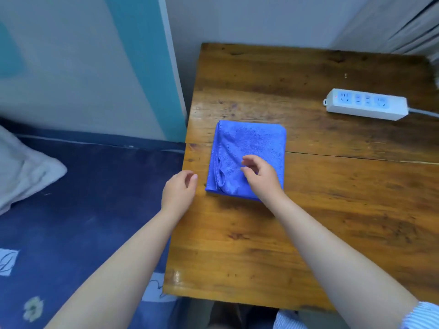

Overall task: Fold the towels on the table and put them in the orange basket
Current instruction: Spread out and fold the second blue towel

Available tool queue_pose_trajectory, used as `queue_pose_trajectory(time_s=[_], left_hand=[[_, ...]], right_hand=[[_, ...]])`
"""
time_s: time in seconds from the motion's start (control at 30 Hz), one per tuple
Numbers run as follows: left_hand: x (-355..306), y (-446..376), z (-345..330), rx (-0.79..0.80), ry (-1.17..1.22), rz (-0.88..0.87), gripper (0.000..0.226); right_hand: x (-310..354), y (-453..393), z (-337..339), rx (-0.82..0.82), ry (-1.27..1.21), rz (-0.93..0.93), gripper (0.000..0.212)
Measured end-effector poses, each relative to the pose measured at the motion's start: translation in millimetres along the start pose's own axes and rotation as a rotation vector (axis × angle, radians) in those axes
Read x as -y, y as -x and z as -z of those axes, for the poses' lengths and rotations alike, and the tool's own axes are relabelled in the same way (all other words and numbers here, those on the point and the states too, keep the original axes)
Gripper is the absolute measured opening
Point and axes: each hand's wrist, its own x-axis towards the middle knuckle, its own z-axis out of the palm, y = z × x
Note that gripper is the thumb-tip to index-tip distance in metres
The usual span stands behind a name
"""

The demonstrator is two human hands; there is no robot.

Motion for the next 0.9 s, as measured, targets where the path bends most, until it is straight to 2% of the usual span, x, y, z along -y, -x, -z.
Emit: queue_pose_trajectory(time_s=[0.1,0.17,0.27,0.43,0.57,0.73,0.8,0.9], left_hand=[[-32,-7,-19,0.079,0.053,0.076,0.032],[-49,-8,-30,0.134,-0.046,0.125,0.035],[-60,-5,-43,0.132,-0.182,0.105,0.039],[-53,-3,-41,-0.038,0.012,-0.078,0.039],[-38,-3,-42,-0.108,0.193,0.136,0.032],[-33,-6,-46,-0.102,0.024,0.169,0.040],[-32,-4,-46,-0.140,-0.150,0.067,0.048],[-35,-2,-44,-0.173,-0.331,-0.253,0.049]], right_hand=[[-9,8,28,-0.162,0.172,0.164,0.025],[-16,12,42,-0.218,0.308,0.264,0.026],[-29,13,50,-0.138,0.486,0.311,0.031],[-49,3,40,0.060,0.863,0.285,0.050],[-54,-3,26,0.112,0.974,0.247,0.057],[-51,-5,19,0.138,1.004,0.190,0.060],[-47,-4,19,0.131,1.029,0.191,0.058],[-29,-13,25,-0.114,0.937,0.300,0.046]])
